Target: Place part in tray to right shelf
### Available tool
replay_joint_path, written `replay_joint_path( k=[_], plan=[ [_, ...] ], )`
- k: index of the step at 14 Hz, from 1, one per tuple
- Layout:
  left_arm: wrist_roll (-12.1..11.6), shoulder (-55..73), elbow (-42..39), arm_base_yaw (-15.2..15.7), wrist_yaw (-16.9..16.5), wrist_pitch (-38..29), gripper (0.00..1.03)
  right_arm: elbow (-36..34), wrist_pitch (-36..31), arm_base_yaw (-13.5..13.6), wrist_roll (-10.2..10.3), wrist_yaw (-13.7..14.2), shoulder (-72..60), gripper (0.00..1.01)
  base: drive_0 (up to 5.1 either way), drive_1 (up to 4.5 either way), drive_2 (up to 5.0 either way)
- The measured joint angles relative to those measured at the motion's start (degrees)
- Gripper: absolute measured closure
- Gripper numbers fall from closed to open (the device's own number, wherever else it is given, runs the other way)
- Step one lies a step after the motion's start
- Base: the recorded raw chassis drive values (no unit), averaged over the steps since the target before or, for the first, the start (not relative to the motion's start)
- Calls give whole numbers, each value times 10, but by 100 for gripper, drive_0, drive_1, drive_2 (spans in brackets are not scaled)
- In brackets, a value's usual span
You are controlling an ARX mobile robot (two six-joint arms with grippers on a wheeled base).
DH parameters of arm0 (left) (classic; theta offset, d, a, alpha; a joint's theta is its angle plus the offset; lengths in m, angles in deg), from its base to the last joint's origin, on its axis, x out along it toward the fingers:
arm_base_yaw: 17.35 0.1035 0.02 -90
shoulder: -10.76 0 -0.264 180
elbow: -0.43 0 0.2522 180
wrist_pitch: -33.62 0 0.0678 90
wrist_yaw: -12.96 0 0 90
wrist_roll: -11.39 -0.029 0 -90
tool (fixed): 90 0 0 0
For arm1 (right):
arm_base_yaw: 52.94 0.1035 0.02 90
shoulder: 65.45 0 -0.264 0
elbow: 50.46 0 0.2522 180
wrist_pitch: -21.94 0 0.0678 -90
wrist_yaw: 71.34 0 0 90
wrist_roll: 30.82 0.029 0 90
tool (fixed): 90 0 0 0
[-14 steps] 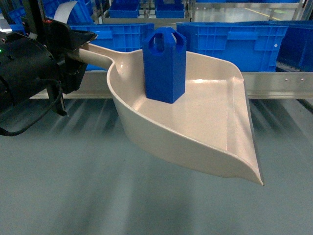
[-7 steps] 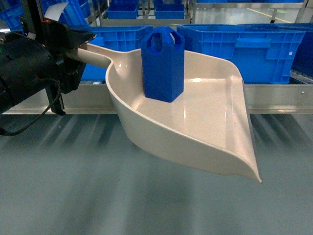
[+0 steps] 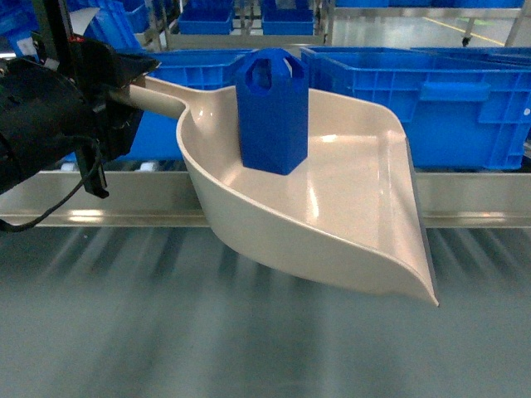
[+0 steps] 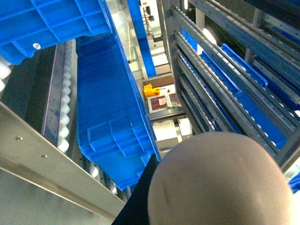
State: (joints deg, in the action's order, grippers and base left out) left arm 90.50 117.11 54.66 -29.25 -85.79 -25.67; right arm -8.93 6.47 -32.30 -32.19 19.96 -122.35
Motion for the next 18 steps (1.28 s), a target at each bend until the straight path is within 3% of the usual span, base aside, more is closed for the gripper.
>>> replay_joint_path(
  k=[4, 18],
  plan=[
    [0, 0, 0, 0, -2, -4, 89, 0, -2, 0, 0, 0, 0, 3, 14, 418, -391],
    [0, 0, 0, 0, 0, -3, 89, 0, 0, 0, 0, 0, -2, 3, 0, 0, 0]
  ],
)
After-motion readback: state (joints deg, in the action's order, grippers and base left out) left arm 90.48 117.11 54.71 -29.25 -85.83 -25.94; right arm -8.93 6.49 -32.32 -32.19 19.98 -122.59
